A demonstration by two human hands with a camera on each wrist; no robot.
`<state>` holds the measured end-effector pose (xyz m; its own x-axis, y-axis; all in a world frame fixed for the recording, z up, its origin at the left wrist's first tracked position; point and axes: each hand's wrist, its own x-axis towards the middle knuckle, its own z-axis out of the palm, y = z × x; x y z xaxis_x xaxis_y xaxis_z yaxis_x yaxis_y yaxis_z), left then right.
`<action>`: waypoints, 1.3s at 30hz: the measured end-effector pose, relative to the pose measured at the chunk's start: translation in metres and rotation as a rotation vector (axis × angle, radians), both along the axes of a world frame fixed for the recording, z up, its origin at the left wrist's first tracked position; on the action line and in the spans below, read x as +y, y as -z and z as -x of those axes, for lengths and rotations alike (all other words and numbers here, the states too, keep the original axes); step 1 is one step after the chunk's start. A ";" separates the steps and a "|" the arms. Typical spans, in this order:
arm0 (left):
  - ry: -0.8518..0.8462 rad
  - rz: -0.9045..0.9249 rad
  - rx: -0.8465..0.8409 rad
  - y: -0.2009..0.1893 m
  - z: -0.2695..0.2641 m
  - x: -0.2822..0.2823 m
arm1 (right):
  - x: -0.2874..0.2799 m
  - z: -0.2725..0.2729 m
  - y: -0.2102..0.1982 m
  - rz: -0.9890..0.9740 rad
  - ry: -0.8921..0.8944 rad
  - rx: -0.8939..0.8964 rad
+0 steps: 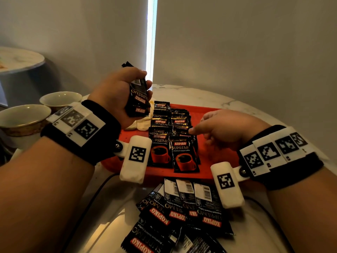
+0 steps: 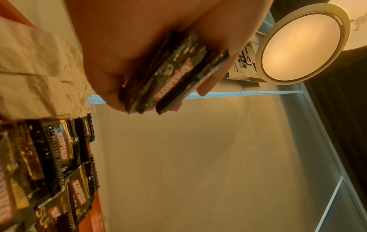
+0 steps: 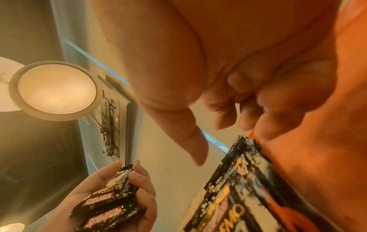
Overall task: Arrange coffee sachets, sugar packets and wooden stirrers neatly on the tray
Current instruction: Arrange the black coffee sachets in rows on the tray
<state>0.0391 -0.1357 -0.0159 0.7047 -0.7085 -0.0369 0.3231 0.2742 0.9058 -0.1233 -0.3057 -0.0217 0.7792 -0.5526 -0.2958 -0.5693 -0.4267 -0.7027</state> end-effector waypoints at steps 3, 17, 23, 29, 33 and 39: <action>0.006 -0.002 0.005 0.000 -0.001 0.001 | 0.004 0.003 -0.005 -0.094 -0.112 0.052; 0.011 0.003 0.000 0.001 -0.001 0.000 | 0.006 0.000 0.001 0.009 -0.077 -0.002; 0.005 0.004 0.005 0.000 0.001 0.000 | 0.008 -0.001 0.002 0.057 -0.072 0.006; 0.001 0.000 0.002 0.000 0.002 -0.001 | 0.010 -0.002 0.003 0.104 -0.064 0.008; 0.003 0.000 0.003 0.000 0.002 0.000 | 0.013 -0.002 0.004 0.131 -0.075 0.017; 0.010 -0.007 0.004 -0.001 0.003 0.001 | 0.012 -0.002 0.003 0.129 -0.084 0.038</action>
<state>0.0364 -0.1350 -0.0153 0.6974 -0.7153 -0.0446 0.3291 0.2644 0.9065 -0.1210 -0.2935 -0.0251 0.8137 -0.5216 -0.2566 -0.5531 -0.5591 -0.6176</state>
